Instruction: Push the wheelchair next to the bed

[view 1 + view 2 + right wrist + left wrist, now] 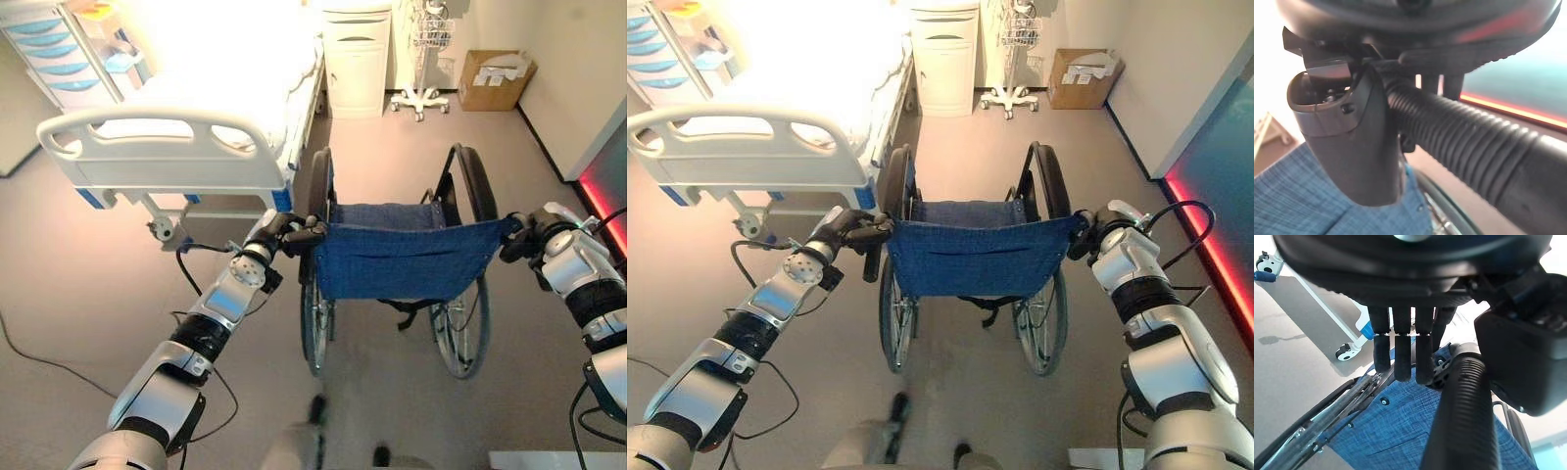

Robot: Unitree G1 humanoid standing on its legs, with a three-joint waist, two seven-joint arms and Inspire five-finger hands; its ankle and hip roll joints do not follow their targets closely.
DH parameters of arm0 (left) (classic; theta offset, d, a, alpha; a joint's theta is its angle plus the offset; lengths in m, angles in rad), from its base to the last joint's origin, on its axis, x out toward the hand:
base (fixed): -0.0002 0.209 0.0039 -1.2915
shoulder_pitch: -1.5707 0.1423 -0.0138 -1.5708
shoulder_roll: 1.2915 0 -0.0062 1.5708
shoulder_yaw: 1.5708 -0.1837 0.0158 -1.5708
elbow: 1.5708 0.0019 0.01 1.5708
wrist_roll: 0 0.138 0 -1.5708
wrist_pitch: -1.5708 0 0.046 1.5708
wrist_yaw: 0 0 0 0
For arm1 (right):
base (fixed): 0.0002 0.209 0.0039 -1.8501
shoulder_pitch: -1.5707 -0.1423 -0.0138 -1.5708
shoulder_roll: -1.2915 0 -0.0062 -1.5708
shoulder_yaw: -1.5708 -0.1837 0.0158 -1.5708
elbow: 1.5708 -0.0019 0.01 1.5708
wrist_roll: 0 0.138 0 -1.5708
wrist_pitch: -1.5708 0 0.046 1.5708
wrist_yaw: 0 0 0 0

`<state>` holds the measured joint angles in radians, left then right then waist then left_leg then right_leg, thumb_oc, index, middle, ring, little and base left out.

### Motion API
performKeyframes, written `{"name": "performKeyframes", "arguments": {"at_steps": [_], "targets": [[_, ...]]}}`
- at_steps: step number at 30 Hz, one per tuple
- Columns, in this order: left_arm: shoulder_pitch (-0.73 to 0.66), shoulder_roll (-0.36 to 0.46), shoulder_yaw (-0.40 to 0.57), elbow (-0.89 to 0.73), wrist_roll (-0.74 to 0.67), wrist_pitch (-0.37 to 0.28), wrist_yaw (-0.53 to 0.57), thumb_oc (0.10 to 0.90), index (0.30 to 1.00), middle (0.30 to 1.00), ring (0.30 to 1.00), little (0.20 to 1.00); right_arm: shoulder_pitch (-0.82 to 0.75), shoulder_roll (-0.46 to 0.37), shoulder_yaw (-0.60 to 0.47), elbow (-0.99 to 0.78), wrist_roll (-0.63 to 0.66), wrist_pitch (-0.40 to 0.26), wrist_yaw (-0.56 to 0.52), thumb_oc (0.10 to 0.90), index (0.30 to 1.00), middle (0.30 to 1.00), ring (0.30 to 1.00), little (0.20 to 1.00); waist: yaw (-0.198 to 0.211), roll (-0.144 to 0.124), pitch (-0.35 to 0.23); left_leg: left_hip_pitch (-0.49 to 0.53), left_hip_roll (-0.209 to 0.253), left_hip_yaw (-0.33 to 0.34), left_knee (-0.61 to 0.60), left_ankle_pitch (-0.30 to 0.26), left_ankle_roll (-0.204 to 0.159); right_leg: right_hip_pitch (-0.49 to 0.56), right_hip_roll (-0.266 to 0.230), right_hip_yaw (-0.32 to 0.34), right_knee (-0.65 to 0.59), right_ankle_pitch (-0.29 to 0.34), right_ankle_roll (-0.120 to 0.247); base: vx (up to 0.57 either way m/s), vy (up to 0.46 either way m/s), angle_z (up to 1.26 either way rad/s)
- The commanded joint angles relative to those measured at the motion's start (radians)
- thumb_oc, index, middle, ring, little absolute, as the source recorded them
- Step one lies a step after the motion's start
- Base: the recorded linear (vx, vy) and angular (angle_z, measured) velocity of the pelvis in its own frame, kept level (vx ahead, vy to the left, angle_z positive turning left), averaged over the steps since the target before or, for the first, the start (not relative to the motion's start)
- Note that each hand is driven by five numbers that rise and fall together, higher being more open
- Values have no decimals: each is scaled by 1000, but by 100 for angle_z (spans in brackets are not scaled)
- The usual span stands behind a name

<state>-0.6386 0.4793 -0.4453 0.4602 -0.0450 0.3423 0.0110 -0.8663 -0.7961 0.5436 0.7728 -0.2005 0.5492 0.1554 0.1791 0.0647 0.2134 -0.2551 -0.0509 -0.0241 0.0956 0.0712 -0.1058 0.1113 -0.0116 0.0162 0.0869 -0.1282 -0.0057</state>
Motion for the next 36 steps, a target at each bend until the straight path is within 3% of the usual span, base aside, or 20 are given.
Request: {"name": "performKeyframes", "arguments": {"at_steps": [1, 3, 8, 11, 13, 14, 16, 17, 18, 20, 21, 22, 24, 27, 29, 32, 33, 36], "targets": [[12, -8, -65, 37, 17, -8, -41, 400, 300, 300, 300, 300, -151, 130, 137, -183, -44, -274, 47, 400, 300, 300, 300, 300, -9, -65, 81, 0, -66, 74, -44, 134, 79, 83, 93, -40, -13, 65, 30, 356, 116, -95], [19, 19, -64, 40, -8, -19, -43, 400, 300, 300, 300, 300, -125, 149, 129, -196, -51, -284, 50, 400, 300, 300, 300, 300, 4, -84, 59, 0, -69, 65, 41, 61, 125, 91, 76, -54, 60, 25, 35, 464, 90, -66], [43, 36, -58, 59, 51, -56, -107, 400, 300, 300, 300, 300, -72, 176, 128, -189, -22, -305, 20, 400, 300, 300, 300, 300, 51, -132, 1, 46, -71, 26, 42, 15, 177, 110, 6, -98, 233, 145, 125, 400, 31, -28], [49, 11, -60, 66, 66, -59, -106, 400, 300, 300, 300, 300, -46, 188, 113, -169, -28, -321, 0, 400, 300, 300, 300, 300, 52, -130, -20, 58, -79, -25, 37, 0, 195, 71, -1, -69, 393, 218, 155, 288, 78, -26], [59, 3, -65, 66, 76, -58, -110, 400, 300, 300, 300, 300, -20, 177, 102, -174, -17, -326, -11, 400, 300, 300, 300, 300, 31, -129, -27, 76, -85, -50, 45, -18, 205, 23, 28, -29, 467, 260, 164, 314, 45, -6], [64, -1, -70, 73, 82, -61, -112, 400, 300, 300, 300, 300, -1, 168, 97, -196, -9, -315, -13, 400, 300, 300, 300, 300, 16, -129, -28, 95, -81, -50, 53, -36, 209, -29, 0, -51, 476, 288, 163, 326, 19, 25], [69, -12, -73, 90, 84, -65, -104, 400, 300, 300, 300, 300, 0, 175, 100, -213, -28, -307, -3, 400, 300, 300, 300, 300, -17, -116, -10, 164, -61, -61, 51, -64, 208, -151, -64, -80, 451, 305, 155, 324, -42, 28], [73, -19, -78, 96, 81, -75, -88, 400, 300, 300, 300, 300, -6, 176, 106, -218, -27, -304, -9, 400, 300, 300, 300, 300, -43, -100, 13, 206, -49, -90, 50, -85, 208, -259, -80, -77, 423, 296, 144, 286, -85, 2], [73, -20, -80, 99, 79, -82, -81, 400, 300, 300, 300, 300, -8, 175, 108, -220, -25, -302, -16, 400, 300, 300, 300, 300, -53, -99, 25, 216, -50, -102, 57, -99, 210, -296, -86, -71, 403, 297, 140, 236, -120, 8], [56, -19, -88, 106, 71, -93, -70, 400, 300, 300, 300, 300, -30, 170, 113, -232, -17, -278, -25, 400, 300, 300, 300, 300, -88, -121, 67, 240, -79, -146, 104, -166, 212, -390, -131, -37, 264, 362, 143, 312, -227, 34], [41, -22, -90, 112, 68, -97, -64, 400, 300, 300, 300, 300, -43, 164, 114, -237, -19, -268, -23, 400, 300, 300, 300, 300, -105, -128, 80, 252, -89, -172, 121, -193, 208, -416, -144, -16, 159, 364, 149, 441, -284, 95], [31, -25, -90, 115, 64, -99, -62, 400, 300, 300, 300, 300, -55, 154, 112, -241, -19, -259, -14, 400, 300, 300, 300, 300, -122, -134, 84, 273, -95, -197, 127, -215, 203, -430, -152, 10, 28, 350, 153, 480, -242, 122], [21, -38, -86, 120, 55, -105, -57, 400, 300, 300, 300, 300, -80, 130, 107, -251, -20, -229, 11, 400, 300, 300, 300, 300, -139, -127, 87, 304, -84, -233, 139, -253, 191, -389, -147, 44, -109, 346, 166, 447, -215, 129], [17, -45, -78, 99, 56, -92, -69, 400, 300, 300, 300, 300, -121, 114, 97, -280, -25, -147, 50, 400, 300, 300, 300, 300, -138, -149, 81, 324, -61, -238, 161, -301, 155, -359, -167, 39, -90, 356, 170, 352, -319, 68], [13, -42, -82, 84, 68, -92, -77, 400, 300, 300, 300, 300, -135, 107, 98, -279, -13, -124, 51, 400, 300, 300, 300, 300, -141, -152, 81, 329, -44, -243, 161, -310, 147, -352, -158, 53, -69, 336, 171, 316, -307, 35], [-2, -37, -81, 86, 13, -98, -75, 400, 300, 300, 300, 300, -176, 83, 106, -250, 22, -103, 83, 400, 300, 300, 300, 300, -166, -149, 73, 362, 33, -233, 151, -298, 104, -370, -141, 54, 70, 315, 166, 377, -283, 72], [-2, -40, -80, 81, -4, -92, -61, 400, 300, 300, 300, 300, -175, 82, 108, -245, 14, -109, 96, 400, 300, 300, 300, 300, -176, -142, 77, 379, 85, -201, 136, -242, 73, -369, -153, 15, 91, 314, 162, 353, -218, 62], [-12, -56, -72, 86, -30, -94, -12, 400, 300, 300, 300, 300, -173, 76, 105, -234, 10, -135, 101, 400, 300, 300, 300, 300, -200, -121, 87, 393, 175, -156, 85, -113, 36, -359, -146, -37, 103, 291, 142, 277, -197, 47]]}}
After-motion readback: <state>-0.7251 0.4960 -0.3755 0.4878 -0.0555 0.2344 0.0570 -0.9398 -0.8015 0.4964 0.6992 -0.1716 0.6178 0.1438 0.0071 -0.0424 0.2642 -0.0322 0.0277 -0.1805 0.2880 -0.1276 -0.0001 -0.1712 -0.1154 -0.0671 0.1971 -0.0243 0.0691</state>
